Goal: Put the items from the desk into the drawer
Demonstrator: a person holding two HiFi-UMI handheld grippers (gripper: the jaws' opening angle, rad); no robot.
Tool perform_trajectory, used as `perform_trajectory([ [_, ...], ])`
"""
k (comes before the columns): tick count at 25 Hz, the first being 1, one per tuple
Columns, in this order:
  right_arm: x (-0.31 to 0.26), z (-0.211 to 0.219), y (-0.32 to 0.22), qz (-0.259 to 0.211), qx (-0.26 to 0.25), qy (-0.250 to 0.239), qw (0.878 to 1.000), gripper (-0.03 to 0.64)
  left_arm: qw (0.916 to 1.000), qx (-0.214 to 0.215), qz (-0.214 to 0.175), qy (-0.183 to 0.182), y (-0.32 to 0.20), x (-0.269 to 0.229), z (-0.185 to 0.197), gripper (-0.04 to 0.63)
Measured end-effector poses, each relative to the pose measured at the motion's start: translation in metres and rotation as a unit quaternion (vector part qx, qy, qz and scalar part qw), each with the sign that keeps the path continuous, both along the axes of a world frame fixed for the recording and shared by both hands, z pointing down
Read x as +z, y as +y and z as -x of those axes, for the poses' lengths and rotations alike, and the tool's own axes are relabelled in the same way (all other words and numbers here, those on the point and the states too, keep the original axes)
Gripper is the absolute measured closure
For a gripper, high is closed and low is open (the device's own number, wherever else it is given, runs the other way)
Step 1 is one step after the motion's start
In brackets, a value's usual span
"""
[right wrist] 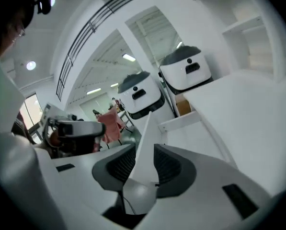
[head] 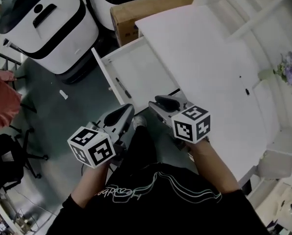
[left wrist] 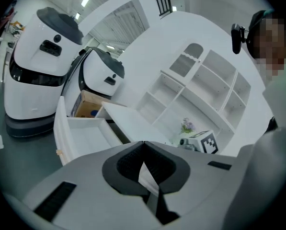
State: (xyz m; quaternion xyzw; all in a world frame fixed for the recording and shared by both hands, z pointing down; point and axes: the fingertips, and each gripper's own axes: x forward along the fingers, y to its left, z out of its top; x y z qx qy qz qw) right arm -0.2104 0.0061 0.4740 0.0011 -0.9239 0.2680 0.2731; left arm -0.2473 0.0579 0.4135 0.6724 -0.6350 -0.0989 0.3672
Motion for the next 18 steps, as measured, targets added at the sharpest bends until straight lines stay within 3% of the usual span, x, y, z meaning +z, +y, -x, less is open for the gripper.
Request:
perform_trajectory([
  [3, -0.044, -0.054, 0.020, 0.058, 0.035, -0.074, 0.995, 0.528, 0.9993, 0.033, -0.014, -0.011, 0.001, -0.020, -0.045, 0.575],
  [6, -0.088, -0.104, 0.030, 0.098, 0.062, -0.160, 0.980, 0.543, 0.9975, 0.062, -0.029, -0.019, 0.005, -0.042, -0.090, 0.575],
  [10, -0.130, -0.167, 0.027, 0.071, 0.107, -0.219, 0.967, 0.556, 0.9921, 0.110, -0.050, -0.035, 0.008, -0.072, -0.147, 0.575],
  [18, -0.149, -0.264, -0.001, 0.016, 0.216, -0.232, 0.948, 0.557, 0.9752, 0.203, -0.072, -0.053, -0.021, -0.101, -0.225, 0.575],
])
